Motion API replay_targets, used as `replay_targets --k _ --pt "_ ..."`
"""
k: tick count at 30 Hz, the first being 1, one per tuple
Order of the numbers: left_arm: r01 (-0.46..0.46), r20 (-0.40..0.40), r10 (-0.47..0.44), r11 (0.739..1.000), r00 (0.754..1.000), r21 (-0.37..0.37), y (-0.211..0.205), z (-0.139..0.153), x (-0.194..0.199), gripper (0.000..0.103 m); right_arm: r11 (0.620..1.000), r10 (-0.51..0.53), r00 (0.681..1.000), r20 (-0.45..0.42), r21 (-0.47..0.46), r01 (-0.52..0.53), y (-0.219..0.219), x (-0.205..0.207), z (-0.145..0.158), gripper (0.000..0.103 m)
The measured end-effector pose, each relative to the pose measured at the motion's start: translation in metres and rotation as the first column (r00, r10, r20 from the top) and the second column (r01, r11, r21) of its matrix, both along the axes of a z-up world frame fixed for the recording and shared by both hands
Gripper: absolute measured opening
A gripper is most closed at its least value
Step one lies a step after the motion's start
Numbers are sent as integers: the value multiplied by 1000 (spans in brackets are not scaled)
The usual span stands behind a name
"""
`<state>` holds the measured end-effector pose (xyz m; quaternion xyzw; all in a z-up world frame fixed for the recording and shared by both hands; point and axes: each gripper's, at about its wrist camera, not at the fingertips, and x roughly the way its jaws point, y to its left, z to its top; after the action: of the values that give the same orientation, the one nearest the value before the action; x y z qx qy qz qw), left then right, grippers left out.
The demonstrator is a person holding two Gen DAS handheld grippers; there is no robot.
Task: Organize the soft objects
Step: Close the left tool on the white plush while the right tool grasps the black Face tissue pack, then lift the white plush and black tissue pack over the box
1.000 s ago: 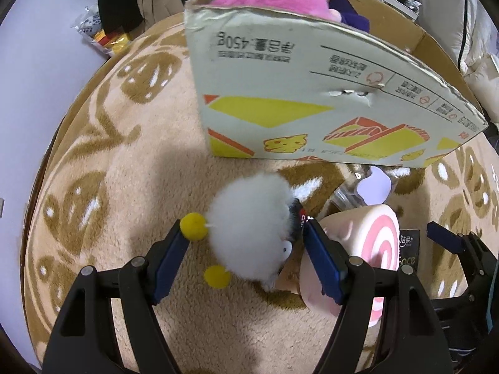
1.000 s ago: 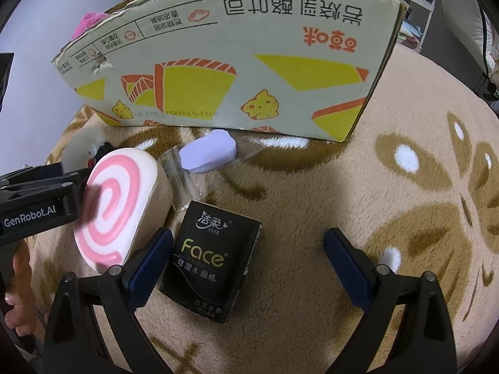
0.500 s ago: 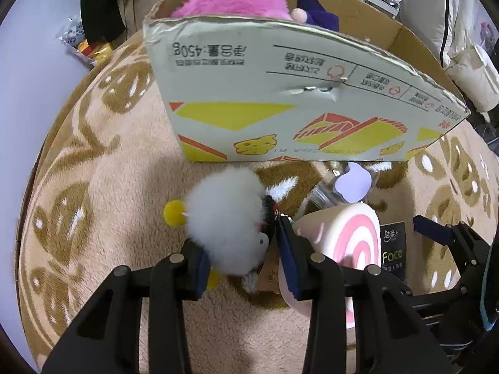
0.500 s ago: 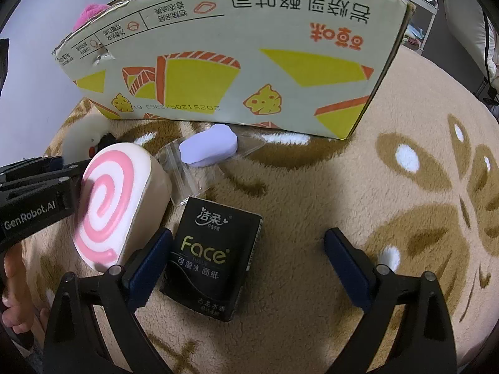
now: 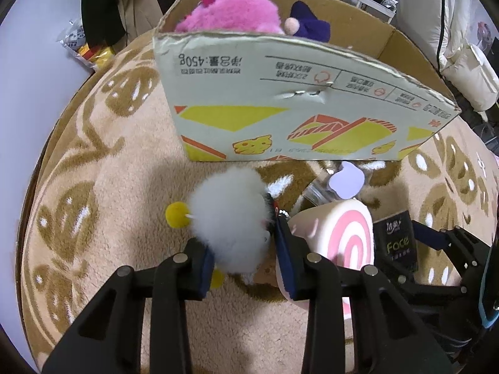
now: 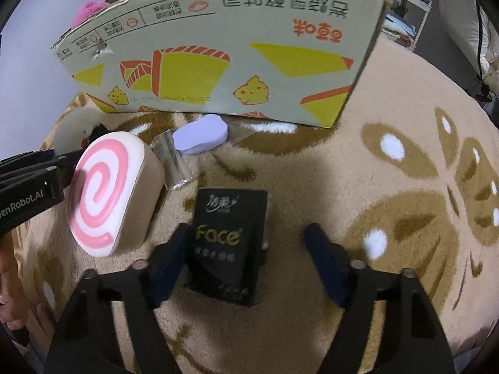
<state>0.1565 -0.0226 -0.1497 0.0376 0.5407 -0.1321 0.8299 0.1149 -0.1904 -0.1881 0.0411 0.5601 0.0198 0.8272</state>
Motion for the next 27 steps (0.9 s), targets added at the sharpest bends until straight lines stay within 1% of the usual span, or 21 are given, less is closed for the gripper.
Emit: replay_targets --k 1,2,4,8,12,16,20,24,27 --pt "5 1 -5 1000 1000 -7 -1 1 -2 33 1000 -6 1000 2 -2 6 -2 -1 2 64" --pt "11 4 -11 1000 1000 -12 -1 2 -3 32 1000 -13 1000 3 -1 13 -5 -1 2 61" --pt "25 19 -25 1000 1000 -17 -3 7 -9 32 999 -30 1000 8 11 30 -11 -4 3 51" --pt "33 51 -32 999 998 -7 -8 14 -15 32 998 -48 999 13 46 47 -22 -6 5 50" --pt "7 68 -7 1000 998 -3 -3 18 -15 32 994 -67 997 40 93 63 -31 -7 10 49" --pt "-2 93 4 1000 996 -21 3 26 -17 32 990 -73 991 108 124 59 -38 -11 23 49" --pt "7 141 -5 1000 990 -11 0 37 -26 32 992 -59 982 180 118 38 -38 -19 39 49" --pt "5 204 -5 1000 979 1 -1 50 -37 32 993 -49 968 247 117 20 -37 -26 58 49" --pt "-3 251 3 1000 968 -1 0 59 -44 33 993 -47 957 287 116 14 -30 -24 71 49"
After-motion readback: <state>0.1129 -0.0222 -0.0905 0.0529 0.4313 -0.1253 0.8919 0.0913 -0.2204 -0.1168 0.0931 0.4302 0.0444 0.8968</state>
